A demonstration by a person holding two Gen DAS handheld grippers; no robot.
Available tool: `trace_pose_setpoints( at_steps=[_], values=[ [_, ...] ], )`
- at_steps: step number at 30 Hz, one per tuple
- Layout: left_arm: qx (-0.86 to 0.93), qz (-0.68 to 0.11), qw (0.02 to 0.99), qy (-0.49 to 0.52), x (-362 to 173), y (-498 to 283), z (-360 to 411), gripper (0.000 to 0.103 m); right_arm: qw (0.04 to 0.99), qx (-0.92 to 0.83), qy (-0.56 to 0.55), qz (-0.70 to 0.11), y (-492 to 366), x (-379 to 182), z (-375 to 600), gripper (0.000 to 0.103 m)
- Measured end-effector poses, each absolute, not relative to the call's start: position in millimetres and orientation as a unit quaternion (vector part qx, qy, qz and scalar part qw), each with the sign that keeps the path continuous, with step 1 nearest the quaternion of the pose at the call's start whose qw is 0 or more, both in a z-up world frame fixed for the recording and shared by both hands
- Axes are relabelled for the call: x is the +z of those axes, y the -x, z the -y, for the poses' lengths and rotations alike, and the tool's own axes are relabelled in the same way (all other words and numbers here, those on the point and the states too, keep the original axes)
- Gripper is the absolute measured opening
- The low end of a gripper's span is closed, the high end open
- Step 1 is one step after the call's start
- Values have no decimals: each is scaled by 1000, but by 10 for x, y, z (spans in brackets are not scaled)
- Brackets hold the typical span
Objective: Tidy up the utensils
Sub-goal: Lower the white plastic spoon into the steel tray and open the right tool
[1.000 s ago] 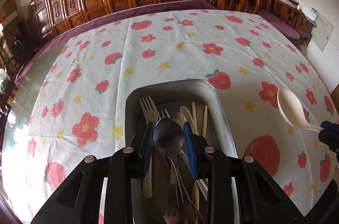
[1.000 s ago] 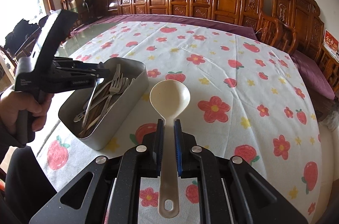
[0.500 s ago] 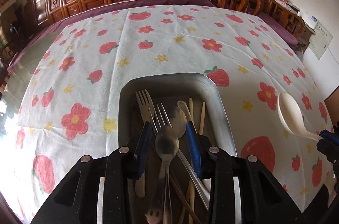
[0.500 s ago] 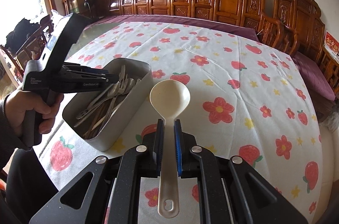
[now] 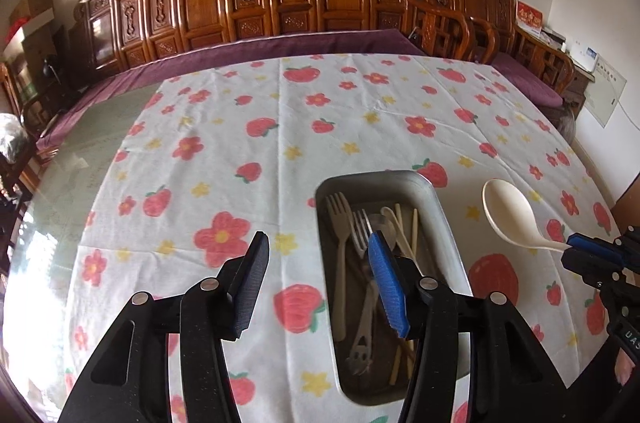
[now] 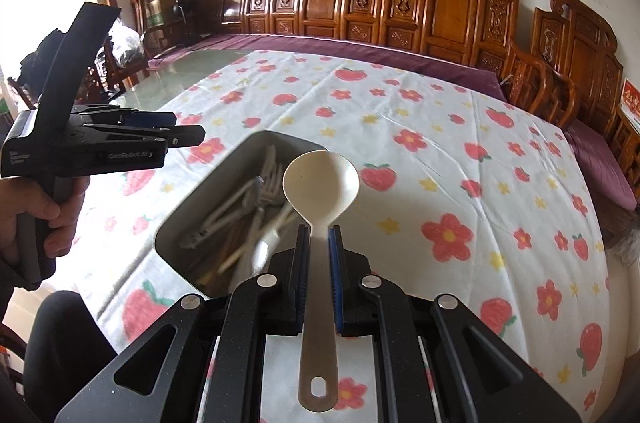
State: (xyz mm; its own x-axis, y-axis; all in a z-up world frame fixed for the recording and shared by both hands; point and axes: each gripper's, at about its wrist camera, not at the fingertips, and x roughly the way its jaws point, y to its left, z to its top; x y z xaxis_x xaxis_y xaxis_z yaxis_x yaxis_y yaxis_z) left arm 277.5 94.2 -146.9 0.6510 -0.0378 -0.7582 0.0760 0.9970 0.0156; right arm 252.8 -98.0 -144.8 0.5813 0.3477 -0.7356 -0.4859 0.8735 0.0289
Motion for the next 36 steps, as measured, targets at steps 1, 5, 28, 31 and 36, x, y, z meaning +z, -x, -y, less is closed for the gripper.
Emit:
trace_pose_setpoints(
  at_steps=[1,5,28,31,36],
  values=[
    [-30,-415,909,-21,-1452,-2761,-979,50,884,237,89,-392,-2532,-1440,937,12],
    [-29,-411,911,-12,-1405,-2705,-1144,50,882,244,92,-391,-2553,-1419,744,12],
    [-8,-422,907,8,-1651,-2669,-1684,84,860,234,70,-448,-3145,-1917,-20,12],
    [-6,-425,905,9,-1670,-2673,-1720,84,858,223,61,-459,-3205,-2006,-57,12],
    [-3,-427,904,6,-1687,-2667,-1759,84,848,220,27,-481,-3258,-2146,-64,12]
  ],
)
